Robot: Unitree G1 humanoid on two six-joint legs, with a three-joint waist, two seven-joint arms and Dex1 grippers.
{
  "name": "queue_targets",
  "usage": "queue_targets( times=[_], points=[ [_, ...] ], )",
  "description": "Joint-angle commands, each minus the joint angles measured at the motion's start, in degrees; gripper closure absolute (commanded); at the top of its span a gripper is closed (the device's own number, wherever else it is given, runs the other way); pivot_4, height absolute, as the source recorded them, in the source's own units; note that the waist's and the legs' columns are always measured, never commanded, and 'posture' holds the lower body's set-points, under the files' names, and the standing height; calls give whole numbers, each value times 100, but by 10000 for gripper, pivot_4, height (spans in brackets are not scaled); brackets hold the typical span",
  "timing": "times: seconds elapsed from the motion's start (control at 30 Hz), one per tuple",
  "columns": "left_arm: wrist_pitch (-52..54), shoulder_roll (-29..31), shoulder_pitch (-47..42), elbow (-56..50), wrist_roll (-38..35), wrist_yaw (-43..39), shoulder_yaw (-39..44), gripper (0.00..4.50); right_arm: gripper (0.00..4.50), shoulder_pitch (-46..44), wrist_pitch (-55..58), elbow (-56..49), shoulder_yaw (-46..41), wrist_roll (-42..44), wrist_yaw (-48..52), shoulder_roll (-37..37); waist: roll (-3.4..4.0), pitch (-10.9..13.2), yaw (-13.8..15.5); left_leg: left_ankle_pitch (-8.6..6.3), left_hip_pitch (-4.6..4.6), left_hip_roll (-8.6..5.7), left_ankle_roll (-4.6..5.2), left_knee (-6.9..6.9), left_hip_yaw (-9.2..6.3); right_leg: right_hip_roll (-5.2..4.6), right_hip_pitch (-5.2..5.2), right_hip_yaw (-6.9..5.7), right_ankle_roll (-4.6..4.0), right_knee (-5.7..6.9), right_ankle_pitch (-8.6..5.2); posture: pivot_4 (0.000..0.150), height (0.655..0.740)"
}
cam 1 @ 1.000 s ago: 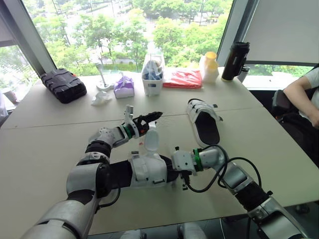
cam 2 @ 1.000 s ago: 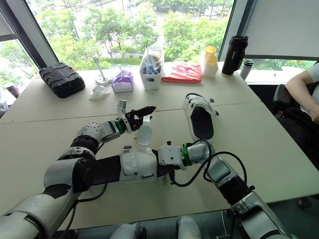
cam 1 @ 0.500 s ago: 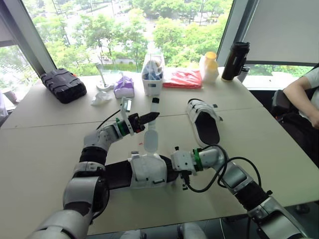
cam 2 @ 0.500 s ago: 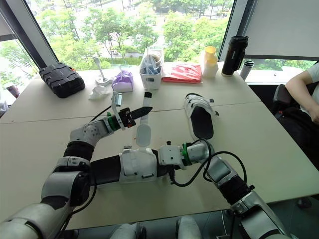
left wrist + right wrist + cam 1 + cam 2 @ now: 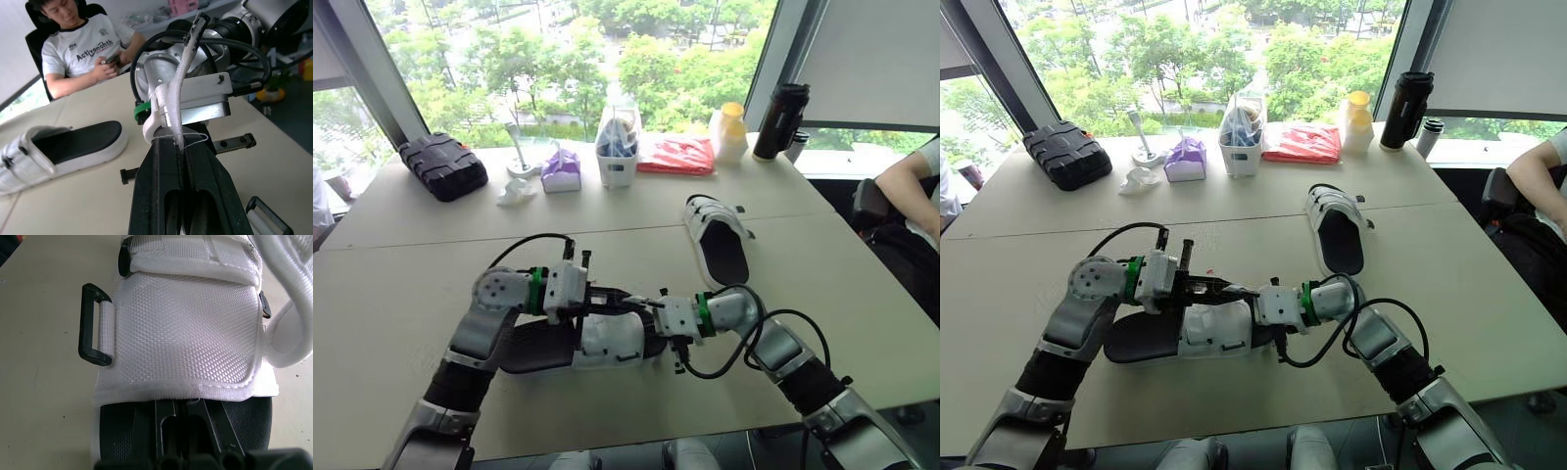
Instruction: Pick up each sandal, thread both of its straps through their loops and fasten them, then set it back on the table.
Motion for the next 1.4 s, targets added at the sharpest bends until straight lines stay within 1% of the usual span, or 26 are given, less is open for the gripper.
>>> queue_targets(
  times=[0.03,0.17,0.23,0.5,0.6,0.7,0.73,0.83,0.87,1.1,1.17,1.23,1.33,1.4],
  points=[
    [-1307,215,-19,127,39,-482,-56,44654,45000,161,146,216,251,-291,222,-162,0,0,-1,-2,0,0,4,-1,0,0,3,-1,0,-8,0,1500,7400],
    [-2010,292,56,139,-89,-702,-238,44654,45000,171,128,207,257,-297,287,-187,1,0,-1,-12,-1,0,22,-1,5,-1,7,0,2,-25,3,1500,7400],
    [-2305,351,163,-28,-136,-863,-452,44654,45000,190,120,188,269,-295,333,-208,1,0,-1,-15,-1,0,28,-1,6,-2,8,0,8,-29,6,1500,7400],
    [-2782,483,484,-349,-59,-889,-1111,44654,45000,208,52,208,318,-319,396,-233,3,0,1,-20,-3,-1,35,-2,7,-2,10,1,2,-34,2,1500,7400],
    [-2828,599,639,-509,-127,-818,-1223,36719,45000,144,-4,290,337,-336,429,-230,5,1,0,-25,-2,-1,44,-3,7,-2,9,1,6,-34,1,1500,7400],
    [-2904,728,703,-603,-124,-743,-1250,22433,45000,130,-53,337,337,-337,452,-235,5,1,9,-26,-3,-1,46,-3,6,-2,10,1,7,-35,1,1500,7400],
    [-3093,796,710,-551,-88,-779,-1254,16882,45000,109,-78,381,339,-341,457,-223,6,1,9,-26,-3,-1,46,-2,7,-2,10,1,4,-34,0,1500,7400],
    [-3523,873,660,-397,-10,-704,-1222,2180,45000,22,-176,527,361,-367,464,-175,7,2,7,-26,-1,-1,46,-2,7,-2,12,1,2,-34,-1,1500,7400],
    [-3616,856,612,-373,-15,-621,-1191,444,45000,-16,-194,574,369,-369,468,-151,7,2,7,-26,-1,-1,46,-2,8,-2,12,1,2,-35,-1,1500,7400],
    [-4486,580,-13,-113,104,272,-690,444,45000,-236,-459,924,391,-439,454,13,6,1,-19,-25,7,2,46,0,7,0,17,1,2,-32,0,1500,7400],
    [-4657,542,-182,39,183,595,-461,444,45000,-280,-537,1024,397,-470,446,34,11,-1,-35,-25,9,6,46,-1,9,6,17,1,3,-31,2,1500,7400],
    [-4728,464,-463,346,384,1118,27,444,45000,-322,-623,1121,418,-501,426,50,11,-1,-27,-25,11,7,46,-2,9,8,15,1,13,-28,8,1500,7400],
    [-4508,518,-873,777,662,1800,592,444,45000,-341,-671,1162,428,-505,416,53,10,-1,-14,-24,9,4,44,1,8,18,16,0,13,-30,12,1500,7400],
    [-3464,691,-949,969,553,2364,950,444,45000,-343,-667,1150,424,-494,416,47,10,-1,-30,-24,10,4,44,3,8,25,17,1,13,-28,13,1500,7400]
  ],
)
